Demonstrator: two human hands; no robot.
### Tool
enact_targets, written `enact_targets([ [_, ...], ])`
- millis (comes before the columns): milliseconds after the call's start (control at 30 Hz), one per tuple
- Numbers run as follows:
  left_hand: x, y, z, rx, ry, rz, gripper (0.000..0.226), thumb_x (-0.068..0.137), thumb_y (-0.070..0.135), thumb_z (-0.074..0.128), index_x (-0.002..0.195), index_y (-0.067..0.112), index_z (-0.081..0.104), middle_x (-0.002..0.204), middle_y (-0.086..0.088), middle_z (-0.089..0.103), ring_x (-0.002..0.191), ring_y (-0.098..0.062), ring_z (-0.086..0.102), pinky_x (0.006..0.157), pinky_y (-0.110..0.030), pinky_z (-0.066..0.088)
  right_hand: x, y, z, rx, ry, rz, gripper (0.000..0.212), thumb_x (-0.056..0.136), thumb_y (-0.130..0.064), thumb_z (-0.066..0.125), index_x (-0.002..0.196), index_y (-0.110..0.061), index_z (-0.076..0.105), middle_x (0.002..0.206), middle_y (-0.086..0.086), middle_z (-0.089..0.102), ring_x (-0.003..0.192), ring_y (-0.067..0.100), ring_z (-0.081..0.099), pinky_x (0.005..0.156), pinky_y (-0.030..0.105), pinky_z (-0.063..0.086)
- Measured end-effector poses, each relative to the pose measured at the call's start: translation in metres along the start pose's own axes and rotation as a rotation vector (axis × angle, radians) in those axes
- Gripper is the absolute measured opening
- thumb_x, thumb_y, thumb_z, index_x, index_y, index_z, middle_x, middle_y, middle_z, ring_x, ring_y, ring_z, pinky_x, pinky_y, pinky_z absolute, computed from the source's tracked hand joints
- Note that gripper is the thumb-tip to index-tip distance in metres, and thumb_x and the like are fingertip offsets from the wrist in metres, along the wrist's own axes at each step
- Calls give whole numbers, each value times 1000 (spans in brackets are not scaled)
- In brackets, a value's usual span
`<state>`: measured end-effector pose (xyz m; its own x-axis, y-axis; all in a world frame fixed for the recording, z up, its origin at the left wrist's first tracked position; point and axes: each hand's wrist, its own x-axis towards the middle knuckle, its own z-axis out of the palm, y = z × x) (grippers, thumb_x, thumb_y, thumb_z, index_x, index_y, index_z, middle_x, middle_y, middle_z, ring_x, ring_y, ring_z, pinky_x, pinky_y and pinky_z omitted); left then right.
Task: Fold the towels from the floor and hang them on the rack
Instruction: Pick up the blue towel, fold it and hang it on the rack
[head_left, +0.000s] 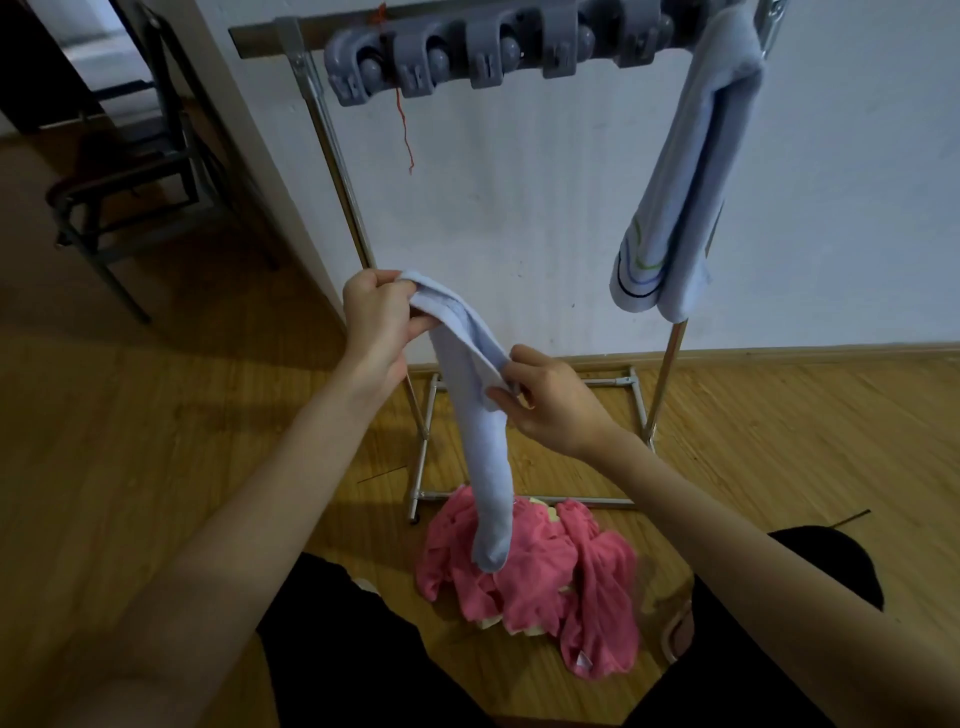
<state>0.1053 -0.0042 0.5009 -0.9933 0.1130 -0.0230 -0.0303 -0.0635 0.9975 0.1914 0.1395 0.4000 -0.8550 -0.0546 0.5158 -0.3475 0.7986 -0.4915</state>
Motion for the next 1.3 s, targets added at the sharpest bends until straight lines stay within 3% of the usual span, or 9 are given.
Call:
enact_targets([
  [133,7,-3,-11,92,-17,-15,16,94,-4,45,90,3,58,89,-10,63,79,-12,67,59,-19,55,-3,15,-17,54,75,56,16,89,-16,64,78,-4,64,75,4,51,58,15,48,54,30,41],
  [333,16,-3,-29,483,-186,-48,9,87,-6,57,96,-5,61,85,-21,67,67,-25,72,57,-27,58,-3,30,-42,94,150,59,13,88,-18,66,82,-7,70,73,-1,53,61,9,46,59,16,39],
  [467,19,1,-34,958,-330,115,4,87,3,62,86,6,65,75,-13,69,61,-19,70,57,-28,59,0,36,-55,51,136,29,11,88,-17,66,85,-7,69,75,2,57,61,15,52,58,32,47],
  [567,18,5,-33,1128,-419,216,5,86,9,64,85,14,65,81,-5,66,70,-16,68,65,-32,61,0,35,-61,-38,90,-17,20,88,-25,66,79,-8,64,72,-1,52,58,13,48,55,31,44],
  [700,18,12,-31,1125,-594,200,16,85,1,59,91,13,67,90,-1,63,86,-15,62,76,-31,58,-5,33,-67,-122,32,-78,31,93,-36,55,78,-9,56,70,-8,43,57,12,41,52,27,36],
  [900,18,17,-34,972,-900,183,26,84,-6,55,100,11,65,99,-3,64,96,-17,62,73,-22,54,-16,32,-74,-360,-105,-220,35,100,-36,37,93,-7,55,78,5,56,62,22,54,49,32,44],
  [1067,13,10,-35,978,-997,222,40,80,12,50,114,30,58,103,0,63,95,-13,61,79,-30,54,-17,27,-80,-243,-139,7,39,100,-38,38,130,-13,46,104,5,63,81,21,59,66,28,43],
  [1200,5,9,-29,1012,-1043,332,51,97,17,47,126,57,37,118,4,55,103,-9,54,85,-21,48,-14,34,-76,-215,21,-54,40,100,-40,33,105,-8,57,90,4,64,76,25,61,59,40,51],
  [1300,4,13,-24,1063,-1115,407,57,95,8,44,133,50,39,116,0,49,108,-5,47,92,-12,37,-6,39,-70,-95,126,19,24,99,-25,43,95,-6,56,89,2,55,74,19,54,62,37,48],
])
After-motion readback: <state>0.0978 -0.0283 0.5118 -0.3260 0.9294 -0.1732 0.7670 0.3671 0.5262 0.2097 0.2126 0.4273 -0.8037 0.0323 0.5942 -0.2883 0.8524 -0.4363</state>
